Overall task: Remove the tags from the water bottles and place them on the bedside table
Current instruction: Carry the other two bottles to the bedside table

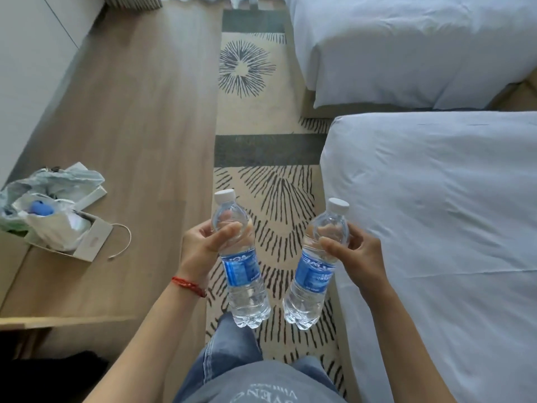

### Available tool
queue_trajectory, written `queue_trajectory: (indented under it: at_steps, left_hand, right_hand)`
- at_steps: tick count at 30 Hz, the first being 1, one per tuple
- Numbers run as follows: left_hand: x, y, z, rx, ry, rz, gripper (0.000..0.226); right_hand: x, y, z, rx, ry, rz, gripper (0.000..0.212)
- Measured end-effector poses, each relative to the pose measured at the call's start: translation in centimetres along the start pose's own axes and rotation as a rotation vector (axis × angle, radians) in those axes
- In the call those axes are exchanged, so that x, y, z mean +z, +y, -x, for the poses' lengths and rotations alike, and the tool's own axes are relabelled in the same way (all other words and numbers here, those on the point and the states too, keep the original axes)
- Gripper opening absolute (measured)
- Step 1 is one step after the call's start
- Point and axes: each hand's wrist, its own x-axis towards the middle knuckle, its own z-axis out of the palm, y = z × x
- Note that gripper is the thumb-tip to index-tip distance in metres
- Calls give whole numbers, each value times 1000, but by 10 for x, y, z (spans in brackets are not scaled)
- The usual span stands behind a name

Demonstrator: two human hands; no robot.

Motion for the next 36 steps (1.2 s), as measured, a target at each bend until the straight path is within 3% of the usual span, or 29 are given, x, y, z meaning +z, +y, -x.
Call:
queue_trajectory:
  at_steps: [5, 9, 12, 28, 36]
  left_hand:
    - [-19, 50, -93, 27, -40, -4, 52]
    - [-23, 71, -156, 15, -35, -5, 31]
    - [-17, 82, -203, 5, -16, -5, 34]
    - [79, 167, -460, 46, 10, -36, 35]
    - [119, 194, -588, -10, -86, -31, 37]
  right_hand:
    - [33, -25, -91, -43, 4, -14, 26]
    - [44, -35, -153, -39, 49, -1, 29]
    - [43, -36, -203, -39, 61, -8, 30]
    - [-13, -72, -482, -89, 34, -37, 24]
    - [-24, -74, -594, -44, 117, -58, 22]
